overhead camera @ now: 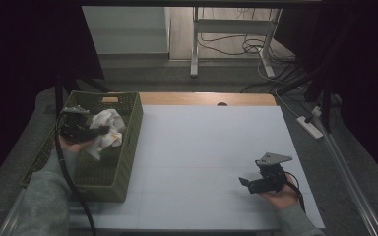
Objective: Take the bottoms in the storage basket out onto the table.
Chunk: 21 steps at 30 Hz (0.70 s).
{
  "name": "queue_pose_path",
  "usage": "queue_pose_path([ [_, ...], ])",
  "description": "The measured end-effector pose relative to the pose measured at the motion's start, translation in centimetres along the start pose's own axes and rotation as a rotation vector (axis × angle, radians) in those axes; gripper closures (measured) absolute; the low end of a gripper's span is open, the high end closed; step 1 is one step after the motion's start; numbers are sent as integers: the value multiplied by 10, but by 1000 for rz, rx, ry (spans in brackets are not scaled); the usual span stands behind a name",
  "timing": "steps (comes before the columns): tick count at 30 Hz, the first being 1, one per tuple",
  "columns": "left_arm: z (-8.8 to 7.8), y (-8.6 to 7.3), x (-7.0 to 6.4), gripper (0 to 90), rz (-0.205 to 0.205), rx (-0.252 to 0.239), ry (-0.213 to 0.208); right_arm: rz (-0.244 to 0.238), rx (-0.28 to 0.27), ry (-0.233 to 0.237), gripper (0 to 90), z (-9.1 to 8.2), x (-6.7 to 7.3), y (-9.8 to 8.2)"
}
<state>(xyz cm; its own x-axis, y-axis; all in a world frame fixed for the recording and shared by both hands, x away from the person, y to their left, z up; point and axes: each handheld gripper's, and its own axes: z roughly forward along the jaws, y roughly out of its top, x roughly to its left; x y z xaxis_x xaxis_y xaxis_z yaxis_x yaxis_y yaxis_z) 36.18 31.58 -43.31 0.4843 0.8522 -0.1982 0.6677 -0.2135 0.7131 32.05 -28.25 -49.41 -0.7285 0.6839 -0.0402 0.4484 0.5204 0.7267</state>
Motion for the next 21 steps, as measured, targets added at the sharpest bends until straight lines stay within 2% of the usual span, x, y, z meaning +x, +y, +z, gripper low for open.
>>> queue_pose_path([
  [1, -4, -1, -2, 791, -1, -19, 3, 7, -5, 6, 81, -1, 0, 0],
  [6, -14, -2, -6, 791, 6, -48, 17, 6, -6, 7, 82, 0, 0, 0],
  [9, -19, -5, -8, 790, -2, -96, -4, 20, -18, 26, 83, -1, -1, 1],
  [12, -23, -4, -10, 790, 8, -103, 13, 17, -15, 25, 83, -1, -1, 1],
  [14, -29, -6, -10, 790, 3, -132, -1, 23, -16, 28, 83, -1, -1, 0],
  [18, -36, -8, -11, 790, 2, -159, 7, 19, -16, 25, 83, -1, -1, 0],
  [21, -42, -9, -12, 790, -6, -188, -2, 17, -14, 25, 83, -1, 0, 0],
])
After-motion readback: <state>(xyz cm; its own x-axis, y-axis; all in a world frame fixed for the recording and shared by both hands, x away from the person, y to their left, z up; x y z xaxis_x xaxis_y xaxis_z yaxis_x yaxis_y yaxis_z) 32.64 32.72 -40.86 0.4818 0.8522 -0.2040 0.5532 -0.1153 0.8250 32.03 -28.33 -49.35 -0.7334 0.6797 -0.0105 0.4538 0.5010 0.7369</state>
